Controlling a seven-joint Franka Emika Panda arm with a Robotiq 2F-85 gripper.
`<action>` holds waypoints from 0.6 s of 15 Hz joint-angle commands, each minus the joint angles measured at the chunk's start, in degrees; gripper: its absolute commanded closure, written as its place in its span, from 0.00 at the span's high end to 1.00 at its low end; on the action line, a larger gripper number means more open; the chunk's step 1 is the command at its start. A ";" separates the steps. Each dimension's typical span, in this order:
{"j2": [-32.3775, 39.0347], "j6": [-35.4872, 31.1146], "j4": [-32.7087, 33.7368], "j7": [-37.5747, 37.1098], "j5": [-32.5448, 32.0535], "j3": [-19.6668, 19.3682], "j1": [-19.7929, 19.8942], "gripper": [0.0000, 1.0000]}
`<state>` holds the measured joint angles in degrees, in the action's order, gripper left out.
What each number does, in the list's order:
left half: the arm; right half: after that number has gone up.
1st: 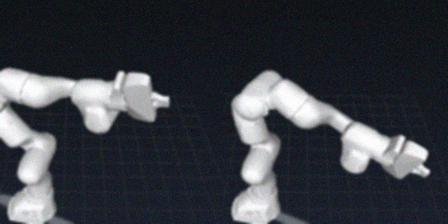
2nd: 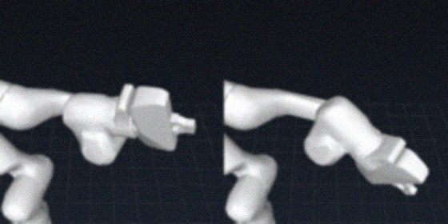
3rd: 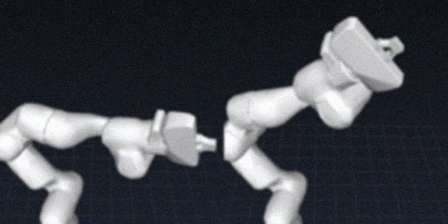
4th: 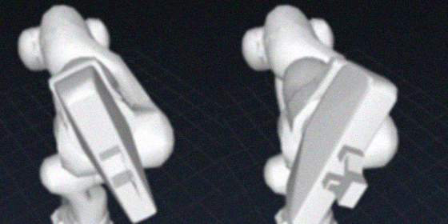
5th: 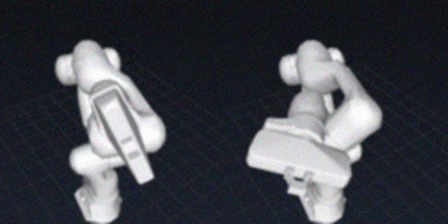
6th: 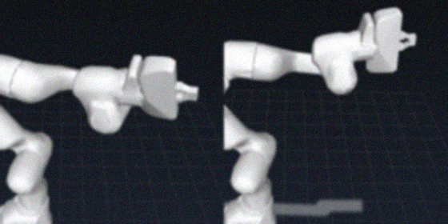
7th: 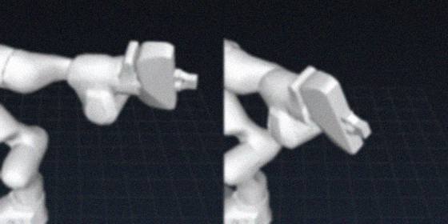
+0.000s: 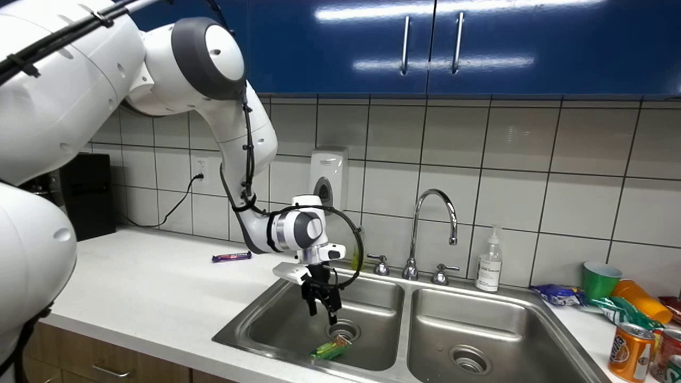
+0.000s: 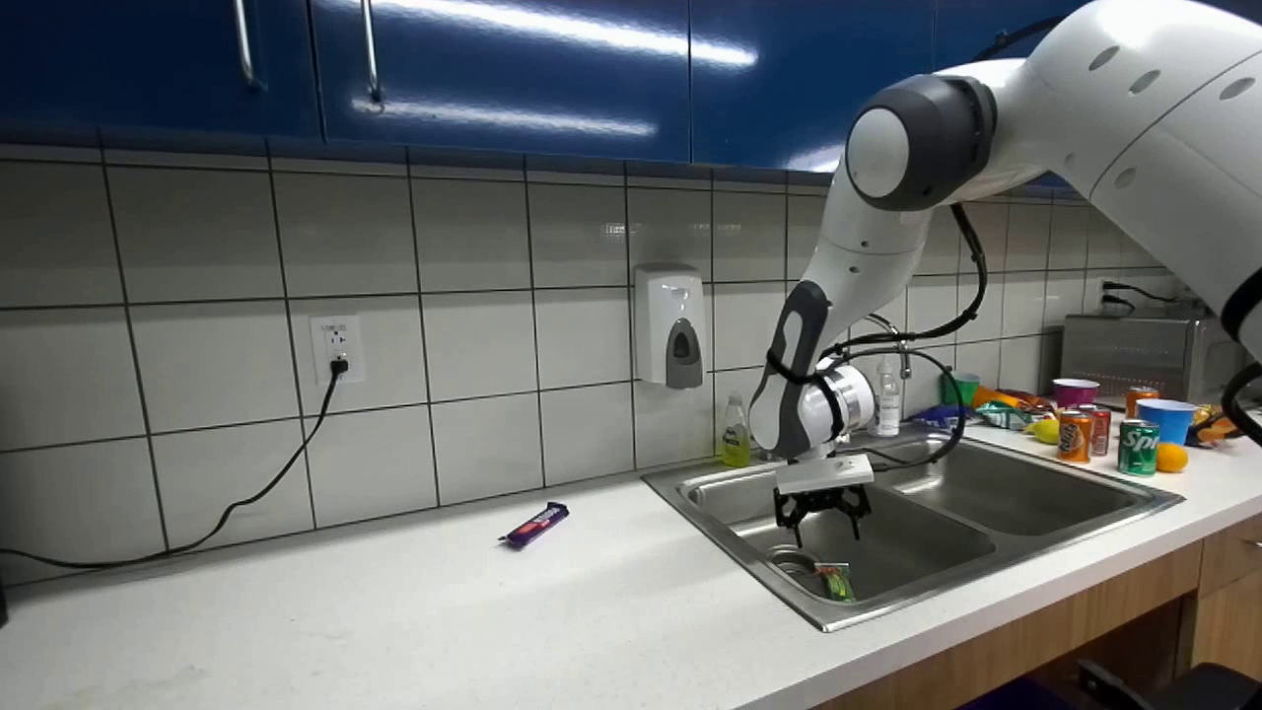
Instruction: Put the green lunch bar inside the sink on the left
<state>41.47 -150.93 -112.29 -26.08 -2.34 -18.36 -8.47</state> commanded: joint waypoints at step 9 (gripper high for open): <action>-22.89 3.78 -16.52 6.67 -10.34 1.35 1.00 1.00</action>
<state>25.48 -148.50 -123.73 -21.13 -10.06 -18.43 -8.80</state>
